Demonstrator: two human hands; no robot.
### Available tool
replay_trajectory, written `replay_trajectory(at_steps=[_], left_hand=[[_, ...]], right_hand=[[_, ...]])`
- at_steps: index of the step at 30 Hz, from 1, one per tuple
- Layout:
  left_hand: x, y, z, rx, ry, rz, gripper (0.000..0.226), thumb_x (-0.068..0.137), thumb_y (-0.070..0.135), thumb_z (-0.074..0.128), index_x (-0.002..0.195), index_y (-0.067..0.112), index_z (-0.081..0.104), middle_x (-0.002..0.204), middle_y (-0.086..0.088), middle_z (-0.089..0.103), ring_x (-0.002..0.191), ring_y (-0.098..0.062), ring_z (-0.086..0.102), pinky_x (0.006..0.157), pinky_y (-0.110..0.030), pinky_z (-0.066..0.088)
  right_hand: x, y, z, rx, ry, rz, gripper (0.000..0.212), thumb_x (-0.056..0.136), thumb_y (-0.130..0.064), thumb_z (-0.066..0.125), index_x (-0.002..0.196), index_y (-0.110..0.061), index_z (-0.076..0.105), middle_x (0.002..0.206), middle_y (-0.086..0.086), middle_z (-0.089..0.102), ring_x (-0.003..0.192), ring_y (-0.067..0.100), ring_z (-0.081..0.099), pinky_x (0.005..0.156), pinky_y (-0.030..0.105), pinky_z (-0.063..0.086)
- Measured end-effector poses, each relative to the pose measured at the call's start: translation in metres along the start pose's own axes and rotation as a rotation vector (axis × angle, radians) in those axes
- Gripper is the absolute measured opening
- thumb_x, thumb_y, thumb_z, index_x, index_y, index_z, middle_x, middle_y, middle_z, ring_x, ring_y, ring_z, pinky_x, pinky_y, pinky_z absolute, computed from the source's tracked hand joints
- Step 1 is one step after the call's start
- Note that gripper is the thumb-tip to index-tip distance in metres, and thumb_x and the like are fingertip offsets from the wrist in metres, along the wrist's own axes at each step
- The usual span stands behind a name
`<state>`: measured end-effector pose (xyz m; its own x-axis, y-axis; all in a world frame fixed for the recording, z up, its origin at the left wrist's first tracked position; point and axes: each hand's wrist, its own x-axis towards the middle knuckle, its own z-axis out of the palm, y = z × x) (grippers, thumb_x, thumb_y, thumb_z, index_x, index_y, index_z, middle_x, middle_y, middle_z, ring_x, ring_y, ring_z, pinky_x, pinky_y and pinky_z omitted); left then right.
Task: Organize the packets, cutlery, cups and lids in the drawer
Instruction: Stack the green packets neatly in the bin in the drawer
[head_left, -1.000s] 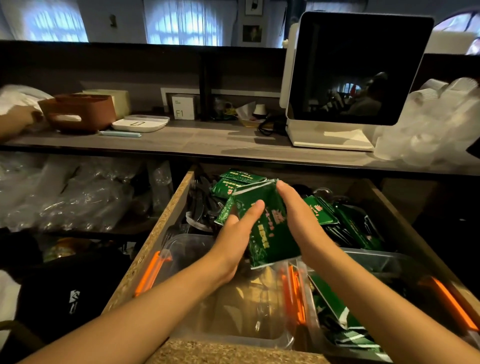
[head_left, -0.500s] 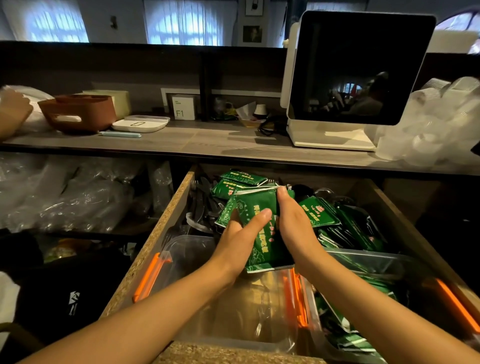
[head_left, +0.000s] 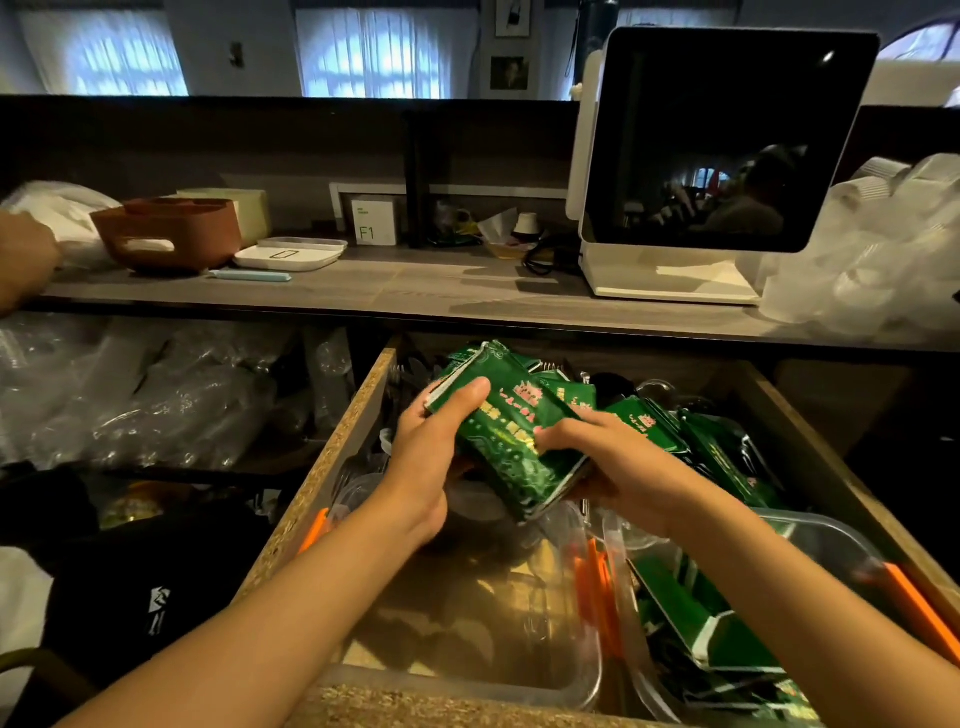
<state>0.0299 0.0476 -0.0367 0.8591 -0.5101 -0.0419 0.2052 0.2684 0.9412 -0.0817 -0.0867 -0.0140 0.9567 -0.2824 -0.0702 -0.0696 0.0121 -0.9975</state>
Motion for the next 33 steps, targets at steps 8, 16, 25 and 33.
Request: replay_trajectory(at_steps=[8,16,25,33], left_hand=[[-0.006,0.009,-0.002,0.187,-0.258,-0.109,0.023,0.09,0.014,0.066,0.113,0.012,0.064,0.109,-0.01,0.074,0.104,-0.025,0.07,0.091,-0.041,0.057],[-0.021,0.015,0.008,0.558,-0.015,0.145,0.055,0.09,0.07,0.048,0.12,0.026,0.059,0.118,0.002,0.067,0.112,-0.018,0.062,0.104,-0.046,0.046],[-0.035,0.032,-0.021,0.363,-0.057,0.059,0.032,0.096,0.053,0.056,0.114,0.027,0.061,0.107,-0.004,0.075,0.095,-0.022,0.073,0.075,-0.043,0.057],[-0.056,0.027,-0.02,0.373,0.032,0.045,0.042,0.078,0.066,0.054,0.105,0.034,0.056,0.114,-0.005,0.067,0.103,-0.027,0.067,0.091,-0.058,0.055]], right_hand=[[0.007,0.008,0.001,0.31,0.354,-0.047,0.025,0.08,-0.027,0.067,0.098,-0.009,0.063,0.091,0.012,0.064,0.084,0.027,0.062,0.074,0.039,0.052],[-0.006,0.005,0.028,0.191,0.343,-0.119,0.039,0.092,-0.044,0.045,0.115,-0.015,0.055,0.107,0.016,0.066,0.098,0.029,0.066,0.077,0.046,0.056],[-0.015,-0.001,0.041,0.19,0.223,-0.156,0.037,0.095,-0.012,0.043,0.125,-0.03,0.052,0.117,0.015,0.064,0.094,0.025,0.066,0.062,0.031,0.055],[-0.019,0.003,0.064,0.166,0.392,-0.015,0.032,0.093,-0.041,0.053,0.098,-0.013,0.066,0.1,0.016,0.069,0.091,0.031,0.067,0.069,0.04,0.053]])
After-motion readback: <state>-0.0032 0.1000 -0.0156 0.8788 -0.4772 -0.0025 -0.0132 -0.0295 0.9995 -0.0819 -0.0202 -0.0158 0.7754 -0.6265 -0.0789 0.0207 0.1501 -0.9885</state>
